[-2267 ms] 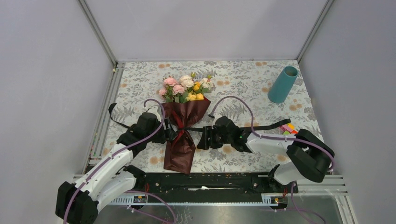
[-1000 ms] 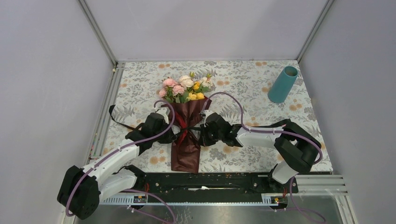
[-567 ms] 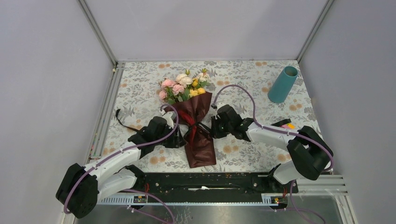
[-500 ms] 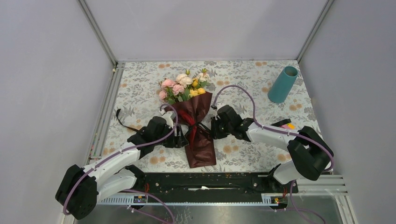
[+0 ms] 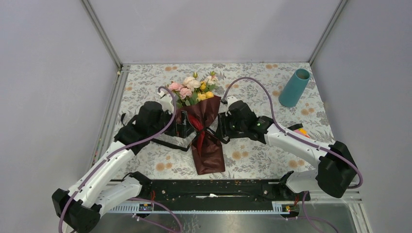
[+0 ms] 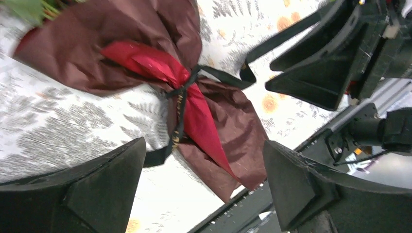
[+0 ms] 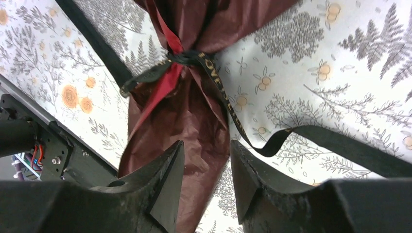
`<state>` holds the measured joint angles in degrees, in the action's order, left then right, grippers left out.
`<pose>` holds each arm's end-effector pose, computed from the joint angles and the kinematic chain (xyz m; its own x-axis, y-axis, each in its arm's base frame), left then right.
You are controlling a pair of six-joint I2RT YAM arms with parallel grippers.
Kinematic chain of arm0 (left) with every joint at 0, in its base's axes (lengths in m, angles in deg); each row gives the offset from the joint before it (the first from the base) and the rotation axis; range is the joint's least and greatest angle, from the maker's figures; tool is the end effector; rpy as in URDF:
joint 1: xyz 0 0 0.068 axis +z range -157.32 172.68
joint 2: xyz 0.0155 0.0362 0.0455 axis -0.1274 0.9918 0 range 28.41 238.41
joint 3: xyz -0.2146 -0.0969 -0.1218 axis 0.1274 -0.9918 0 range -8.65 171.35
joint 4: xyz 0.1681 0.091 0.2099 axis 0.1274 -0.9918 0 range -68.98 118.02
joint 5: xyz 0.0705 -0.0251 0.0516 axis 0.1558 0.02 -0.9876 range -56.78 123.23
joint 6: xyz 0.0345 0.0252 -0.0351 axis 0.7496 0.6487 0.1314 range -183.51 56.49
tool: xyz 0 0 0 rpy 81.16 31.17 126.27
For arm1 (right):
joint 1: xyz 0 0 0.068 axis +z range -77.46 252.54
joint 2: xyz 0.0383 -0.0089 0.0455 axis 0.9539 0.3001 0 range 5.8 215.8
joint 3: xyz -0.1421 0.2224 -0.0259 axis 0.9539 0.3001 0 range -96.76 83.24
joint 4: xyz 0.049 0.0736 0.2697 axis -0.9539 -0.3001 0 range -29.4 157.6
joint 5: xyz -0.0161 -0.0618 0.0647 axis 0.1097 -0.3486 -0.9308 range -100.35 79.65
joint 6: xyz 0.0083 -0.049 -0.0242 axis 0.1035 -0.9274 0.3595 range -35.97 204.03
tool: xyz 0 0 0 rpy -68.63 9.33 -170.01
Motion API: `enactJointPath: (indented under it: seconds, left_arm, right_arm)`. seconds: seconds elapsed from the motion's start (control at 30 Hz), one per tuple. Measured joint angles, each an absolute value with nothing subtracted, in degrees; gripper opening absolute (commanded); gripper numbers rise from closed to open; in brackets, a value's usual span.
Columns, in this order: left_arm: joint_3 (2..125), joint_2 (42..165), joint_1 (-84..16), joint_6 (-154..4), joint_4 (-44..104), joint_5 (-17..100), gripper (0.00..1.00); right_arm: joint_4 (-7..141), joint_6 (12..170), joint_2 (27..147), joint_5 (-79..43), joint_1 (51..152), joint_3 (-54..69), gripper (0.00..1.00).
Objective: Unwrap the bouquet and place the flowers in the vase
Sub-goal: Untie the ribbon from the wrapping paper.
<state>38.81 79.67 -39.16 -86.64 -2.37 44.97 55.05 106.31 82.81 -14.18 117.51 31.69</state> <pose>0.1860 -0.1244 0.2930 -0.6981 -0.0193 -0.7157 0.4189 0.7997 -0.4301 0.2237 0.2270 0.2330 -0.6847 -0.1494 -0.7133 -0.5218 0.7838 0.3367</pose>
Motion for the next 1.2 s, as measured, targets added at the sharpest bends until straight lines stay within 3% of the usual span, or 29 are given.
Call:
enactJointPath:
  seconds: [0.1,0.4,0.83,1.2]
  left_arm:
    - [42.3,80.9,-36.4,-82.5,-4.2,46.4,0.99]
    - [45.4,86.4,-11.8,-79.3,-5.1,50.5,0.99]
    - [41.5,80.5,-10.8,-75.8,-1.4,44.8,0.99]
    - [41.5,80.8,-10.7,-77.5,-0.2,45.3,0.99]
  right_arm:
    - [54.0,105.5,83.1,-12.9,118.5,28.7,0.47]
    - [53.5,102.1,94.7,-12.5,123.6,18.6,0.44]
    - [49.5,92.2,106.5,-10.7,125.2,8.1,0.34]
    - [48.1,89.4,110.4,-8.2,125.7,7.1,0.34]
